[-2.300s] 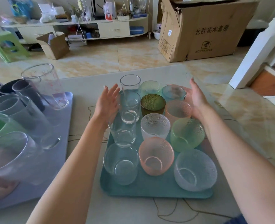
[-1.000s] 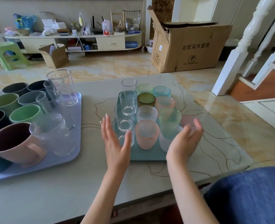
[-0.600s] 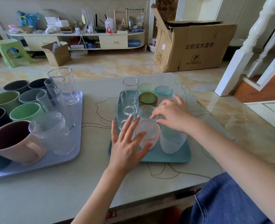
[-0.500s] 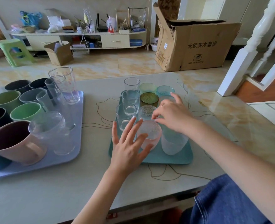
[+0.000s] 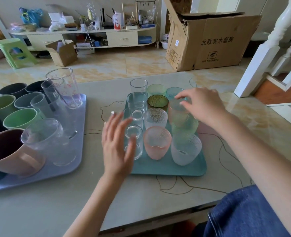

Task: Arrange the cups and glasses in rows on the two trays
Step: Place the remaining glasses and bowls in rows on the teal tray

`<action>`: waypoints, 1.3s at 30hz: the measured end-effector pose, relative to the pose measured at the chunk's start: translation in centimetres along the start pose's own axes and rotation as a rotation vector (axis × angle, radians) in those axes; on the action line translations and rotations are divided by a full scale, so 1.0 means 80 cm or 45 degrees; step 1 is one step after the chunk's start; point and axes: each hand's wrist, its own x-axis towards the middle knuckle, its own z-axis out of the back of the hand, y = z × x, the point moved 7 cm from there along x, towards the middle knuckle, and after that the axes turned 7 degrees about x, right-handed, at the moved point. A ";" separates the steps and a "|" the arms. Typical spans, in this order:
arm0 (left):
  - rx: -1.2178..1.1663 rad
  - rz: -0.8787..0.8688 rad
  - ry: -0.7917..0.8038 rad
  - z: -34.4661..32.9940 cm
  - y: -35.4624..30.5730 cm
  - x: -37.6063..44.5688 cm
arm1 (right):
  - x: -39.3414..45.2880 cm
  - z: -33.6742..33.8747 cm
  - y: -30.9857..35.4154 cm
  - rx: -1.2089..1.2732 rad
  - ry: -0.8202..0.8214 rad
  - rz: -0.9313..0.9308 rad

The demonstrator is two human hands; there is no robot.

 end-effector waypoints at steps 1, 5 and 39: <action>-0.106 0.190 -0.008 0.003 0.019 0.013 | 0.002 0.001 -0.015 -0.003 0.032 -0.084; -0.470 0.651 0.216 -0.023 0.068 0.050 | 0.005 -0.034 -0.046 0.103 0.219 -0.225; -0.870 0.874 0.530 -0.061 0.092 0.053 | 0.042 -0.038 -0.053 0.133 0.125 -0.198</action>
